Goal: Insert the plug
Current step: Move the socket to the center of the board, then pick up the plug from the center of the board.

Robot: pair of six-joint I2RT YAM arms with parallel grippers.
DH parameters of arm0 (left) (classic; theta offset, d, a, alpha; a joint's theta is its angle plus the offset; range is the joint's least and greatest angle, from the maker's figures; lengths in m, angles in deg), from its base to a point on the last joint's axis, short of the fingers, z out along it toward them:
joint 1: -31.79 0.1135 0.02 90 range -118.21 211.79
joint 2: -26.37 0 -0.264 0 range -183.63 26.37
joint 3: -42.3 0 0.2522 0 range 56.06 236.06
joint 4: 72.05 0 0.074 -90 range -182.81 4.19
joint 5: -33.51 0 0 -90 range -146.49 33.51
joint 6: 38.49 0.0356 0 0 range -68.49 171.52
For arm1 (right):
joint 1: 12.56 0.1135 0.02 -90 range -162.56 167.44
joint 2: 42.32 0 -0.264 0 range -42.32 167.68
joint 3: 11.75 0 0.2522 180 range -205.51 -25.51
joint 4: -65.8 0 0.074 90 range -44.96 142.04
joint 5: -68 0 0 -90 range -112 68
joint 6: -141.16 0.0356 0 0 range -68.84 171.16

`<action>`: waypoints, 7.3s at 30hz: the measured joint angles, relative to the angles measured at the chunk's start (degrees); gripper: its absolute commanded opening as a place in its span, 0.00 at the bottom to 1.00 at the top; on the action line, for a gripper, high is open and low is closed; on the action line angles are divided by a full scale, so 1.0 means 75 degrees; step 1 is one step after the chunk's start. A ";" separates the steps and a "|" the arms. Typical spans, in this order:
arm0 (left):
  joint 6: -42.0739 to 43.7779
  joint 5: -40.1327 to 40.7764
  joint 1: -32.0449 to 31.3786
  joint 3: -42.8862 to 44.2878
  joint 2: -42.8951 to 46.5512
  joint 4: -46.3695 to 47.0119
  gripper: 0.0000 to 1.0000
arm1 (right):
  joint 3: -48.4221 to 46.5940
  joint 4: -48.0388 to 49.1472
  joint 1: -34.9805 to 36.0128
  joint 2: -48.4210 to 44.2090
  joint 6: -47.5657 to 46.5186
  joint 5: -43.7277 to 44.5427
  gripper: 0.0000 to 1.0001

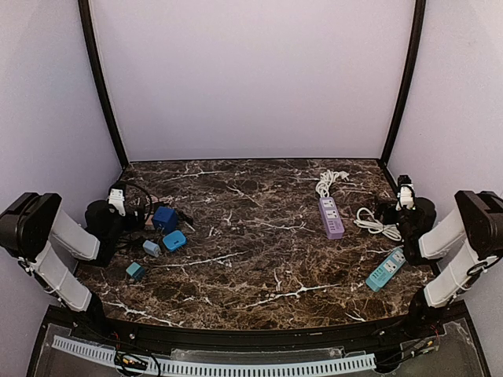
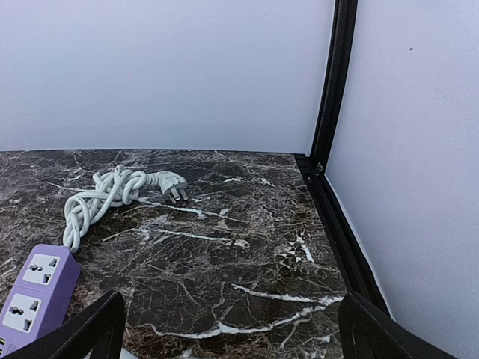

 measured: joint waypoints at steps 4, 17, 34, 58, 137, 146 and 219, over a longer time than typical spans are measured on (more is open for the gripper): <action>0.0000 0.0000 0.0000 0.0000 0.0000 0.0000 1.00 | -0.0227 -0.0612 0.0003 -0.0146 0.0032 0.0108 0.99; -0.0003 0.0519 0.0286 0.2331 0.0889 -0.3567 1.00 | -0.5400 -0.7356 0.0128 -0.1157 0.2643 -0.1309 0.85; 0.2294 -0.1504 0.0449 0.7055 0.2430 -1.4213 1.00 | -0.8454 -1.4090 0.3348 0.2276 0.3010 0.0702 0.99; 0.2696 -0.1399 0.0449 0.6056 0.3585 -1.5979 1.00 | -0.8574 -1.4434 0.3579 0.3445 0.2996 0.1180 0.74; 0.2987 -0.1784 0.0210 0.5875 0.2719 -1.6037 0.92 | -1.0066 -1.3819 0.8093 0.3430 -0.3538 -0.0924 0.99; 0.2014 -0.0927 -0.1547 0.6948 -0.0131 -1.4670 0.94 | -0.9801 -1.1969 0.7565 0.2334 -0.1346 -0.1230 0.99; 0.3019 -0.0705 -0.4526 0.9139 0.0970 -1.5046 0.01 | -1.1686 -0.6312 0.6767 0.5047 0.7222 -0.5869 0.97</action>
